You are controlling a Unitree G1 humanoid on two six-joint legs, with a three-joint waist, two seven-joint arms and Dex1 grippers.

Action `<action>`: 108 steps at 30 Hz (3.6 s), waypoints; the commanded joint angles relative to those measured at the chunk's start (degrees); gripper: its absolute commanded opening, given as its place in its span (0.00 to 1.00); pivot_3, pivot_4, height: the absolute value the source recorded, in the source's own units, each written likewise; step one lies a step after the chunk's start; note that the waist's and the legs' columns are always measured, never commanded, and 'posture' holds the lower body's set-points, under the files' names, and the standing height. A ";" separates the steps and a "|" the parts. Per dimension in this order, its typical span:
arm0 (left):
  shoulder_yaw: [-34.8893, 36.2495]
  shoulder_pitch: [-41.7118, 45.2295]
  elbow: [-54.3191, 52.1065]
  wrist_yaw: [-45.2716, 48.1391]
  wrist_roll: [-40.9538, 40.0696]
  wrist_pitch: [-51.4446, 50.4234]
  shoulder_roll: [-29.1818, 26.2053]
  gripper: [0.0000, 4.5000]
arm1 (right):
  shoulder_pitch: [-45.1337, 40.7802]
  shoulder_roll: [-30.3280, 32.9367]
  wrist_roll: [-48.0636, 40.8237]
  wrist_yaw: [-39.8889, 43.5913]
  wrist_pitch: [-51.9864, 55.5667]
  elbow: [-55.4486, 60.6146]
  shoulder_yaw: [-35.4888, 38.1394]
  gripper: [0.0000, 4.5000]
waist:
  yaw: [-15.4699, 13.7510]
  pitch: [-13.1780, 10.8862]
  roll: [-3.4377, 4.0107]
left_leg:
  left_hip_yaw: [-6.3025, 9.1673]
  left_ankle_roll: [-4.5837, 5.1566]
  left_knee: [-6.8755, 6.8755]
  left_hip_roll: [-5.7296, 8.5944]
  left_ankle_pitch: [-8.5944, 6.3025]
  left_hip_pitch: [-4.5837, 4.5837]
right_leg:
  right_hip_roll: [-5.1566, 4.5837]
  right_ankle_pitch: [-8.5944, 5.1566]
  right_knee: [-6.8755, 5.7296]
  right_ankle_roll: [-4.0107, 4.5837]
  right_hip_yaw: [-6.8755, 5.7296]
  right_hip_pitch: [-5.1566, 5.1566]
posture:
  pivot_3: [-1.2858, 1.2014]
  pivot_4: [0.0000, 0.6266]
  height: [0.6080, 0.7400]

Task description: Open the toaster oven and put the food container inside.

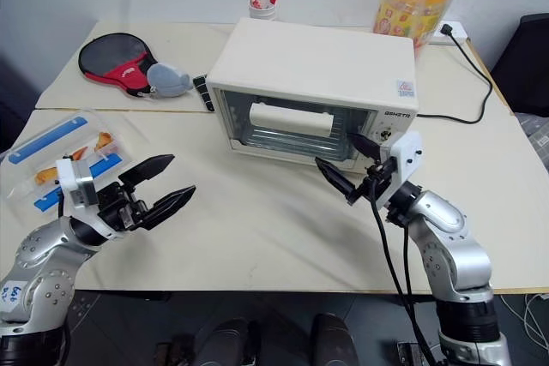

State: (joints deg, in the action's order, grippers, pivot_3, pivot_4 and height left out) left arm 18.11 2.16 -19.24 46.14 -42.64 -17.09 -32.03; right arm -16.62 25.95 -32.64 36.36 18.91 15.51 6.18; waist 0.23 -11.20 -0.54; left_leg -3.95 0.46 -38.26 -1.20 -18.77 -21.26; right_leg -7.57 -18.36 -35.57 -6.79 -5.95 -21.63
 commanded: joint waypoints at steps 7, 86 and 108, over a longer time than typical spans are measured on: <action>0.90 0.72 2.57 0.98 -0.39 1.19 2.00 1.00 | 1.40 0.25 -1.17 7.02 -3.59 7.03 -1.75 0.99 | -0.25 0.00 0.00 | 0.07 0.05 0.00 0.02 0.03 -0.01 | -0.04 0.00 -0.02 0.00 -0.02 0.02 | 0.52 0.24 1.00; -12.96 33.99 32.91 13.77 11.74 2.74 6.30 0.01 | 20.31 4.82 8.37 12.88 -17.31 9.94 -3.65 1.00 | -0.37 -0.01 -0.09 | 0.13 -0.01 -0.04 0.35 0.14 -0.03 | 0.01 0.02 -0.04 -0.05 -0.09 0.05 | 0.52 0.24 1.00; -11.63 15.05 22.21 9.34 20.01 10.92 2.75 0.34 | 33.31 8.37 1.05 13.73 -19.34 9.40 12.32 1.00 | -0.10 0.03 -0.02 | 0.05 0.08 0.00 0.13 0.17 0.11 | -0.10 0.06 -0.08 -0.10 0.07 0.09 | 0.52 0.24 1.00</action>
State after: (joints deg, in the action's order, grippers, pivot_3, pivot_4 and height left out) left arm 3.67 18.41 6.24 56.04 -21.21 -7.36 -28.07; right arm 17.71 33.43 -30.34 49.96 -1.09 23.77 19.39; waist 0.14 -11.17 -0.56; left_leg -3.89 0.54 -38.25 -1.11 -18.60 -21.14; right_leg -7.65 -18.30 -35.66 -6.89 -5.89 -21.54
